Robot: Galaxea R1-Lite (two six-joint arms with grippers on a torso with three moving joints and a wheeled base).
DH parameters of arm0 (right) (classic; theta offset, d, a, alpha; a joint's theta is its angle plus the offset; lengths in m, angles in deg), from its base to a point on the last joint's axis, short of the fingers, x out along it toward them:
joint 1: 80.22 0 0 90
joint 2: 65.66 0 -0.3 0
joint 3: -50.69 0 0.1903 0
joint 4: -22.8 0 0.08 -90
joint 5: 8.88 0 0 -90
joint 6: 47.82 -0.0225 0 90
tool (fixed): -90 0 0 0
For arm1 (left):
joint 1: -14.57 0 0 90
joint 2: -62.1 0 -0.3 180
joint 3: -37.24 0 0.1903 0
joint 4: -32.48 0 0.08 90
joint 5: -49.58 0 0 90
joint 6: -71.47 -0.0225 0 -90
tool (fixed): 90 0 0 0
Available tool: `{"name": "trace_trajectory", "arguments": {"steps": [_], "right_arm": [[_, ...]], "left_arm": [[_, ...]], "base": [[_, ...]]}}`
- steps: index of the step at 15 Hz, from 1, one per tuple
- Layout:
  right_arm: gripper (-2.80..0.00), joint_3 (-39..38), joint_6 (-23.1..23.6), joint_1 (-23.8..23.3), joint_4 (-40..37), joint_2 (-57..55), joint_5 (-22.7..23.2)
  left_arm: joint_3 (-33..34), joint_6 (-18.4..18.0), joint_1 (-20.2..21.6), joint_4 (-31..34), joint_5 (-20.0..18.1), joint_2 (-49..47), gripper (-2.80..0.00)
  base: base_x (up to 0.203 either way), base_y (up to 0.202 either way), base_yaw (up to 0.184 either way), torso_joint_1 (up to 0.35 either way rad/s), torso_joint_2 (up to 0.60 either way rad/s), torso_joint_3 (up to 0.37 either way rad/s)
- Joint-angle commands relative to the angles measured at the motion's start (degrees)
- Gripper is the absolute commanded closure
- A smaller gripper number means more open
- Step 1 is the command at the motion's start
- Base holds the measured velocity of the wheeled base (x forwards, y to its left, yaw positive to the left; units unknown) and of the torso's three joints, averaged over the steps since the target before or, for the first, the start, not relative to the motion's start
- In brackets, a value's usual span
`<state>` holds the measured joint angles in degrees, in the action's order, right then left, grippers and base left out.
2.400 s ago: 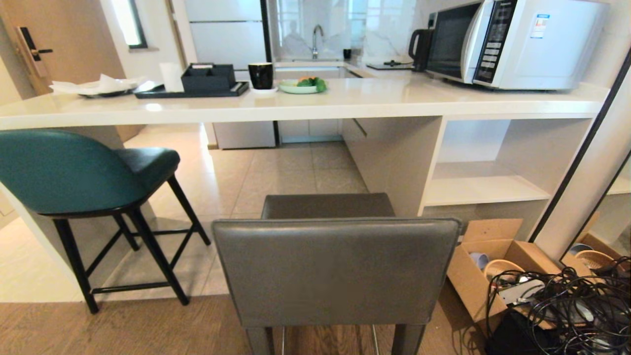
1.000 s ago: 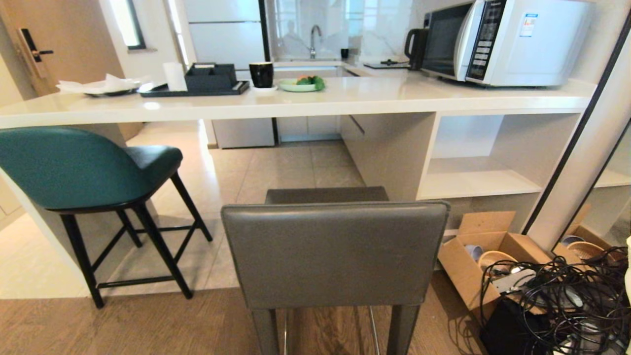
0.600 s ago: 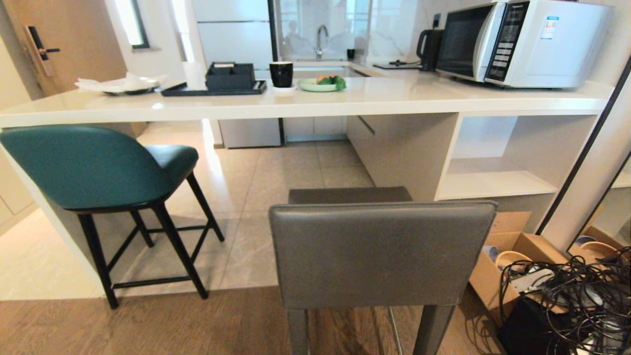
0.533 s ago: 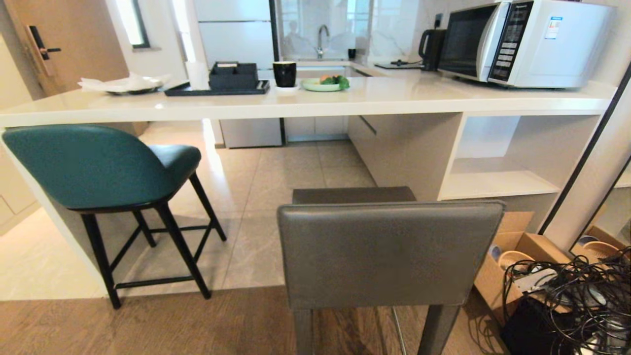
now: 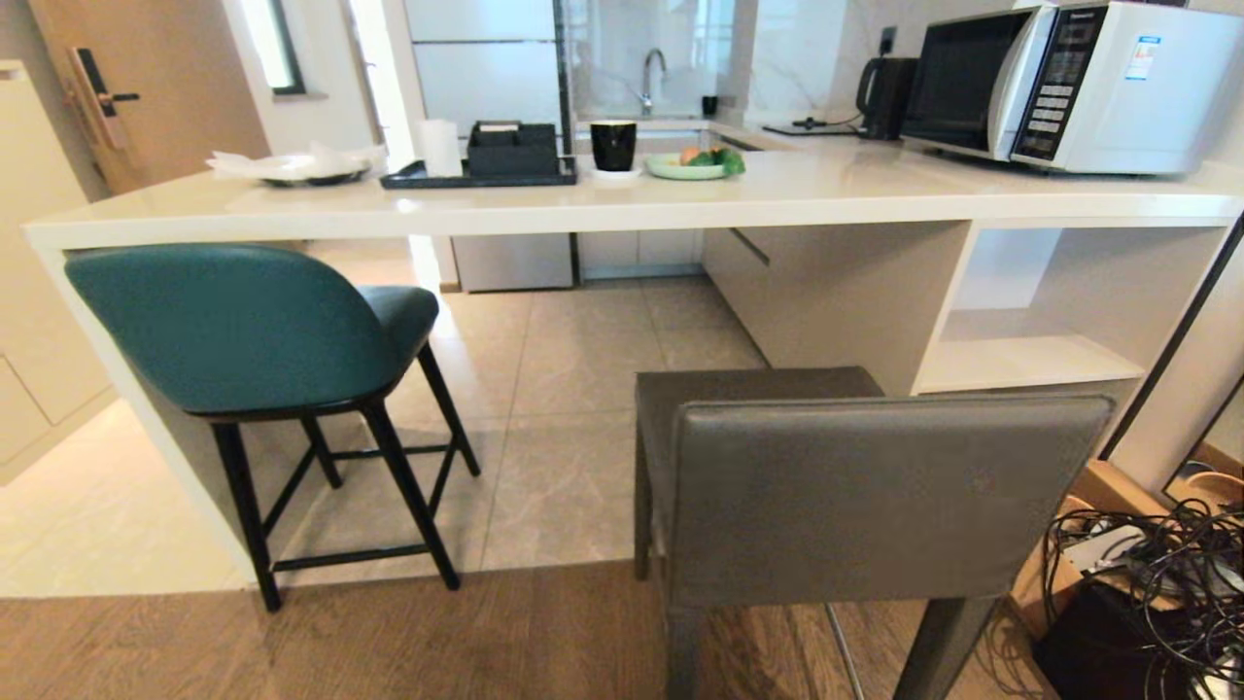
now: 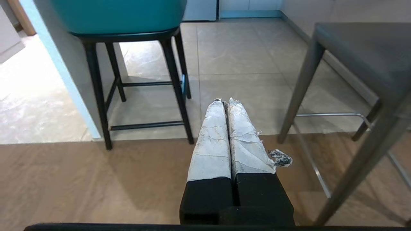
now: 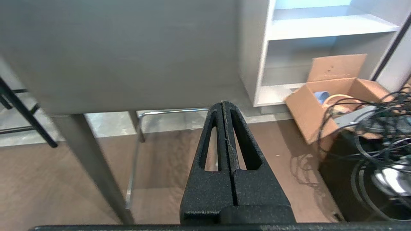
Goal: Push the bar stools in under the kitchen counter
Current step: Pull the blue chair out from under the dining table
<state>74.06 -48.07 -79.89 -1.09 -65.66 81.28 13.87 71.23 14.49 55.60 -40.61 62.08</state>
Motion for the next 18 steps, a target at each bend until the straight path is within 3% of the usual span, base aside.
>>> {"name": "trace_trajectory", "arguments": {"steps": [1, 18], "right_arm": [[0.0, -0.09, -0.01, 0.02, 0.0, -0.09, 0.02], [0.0, -0.09, -0.28, 0.02, 0.0, -0.09, -0.07]], "left_arm": [[0.0, -0.02, -0.01, 0.01, 0.01, -0.07, 0.0], [0.0, -0.02, -0.01, -0.03, 0.01, -0.16, 0.0]], "base": [[0.0, 0.2, -0.004, 0.007, 0.0, -0.002], [0.0, 0.198, -0.002, 0.001, 0.0, 0.002]]}}
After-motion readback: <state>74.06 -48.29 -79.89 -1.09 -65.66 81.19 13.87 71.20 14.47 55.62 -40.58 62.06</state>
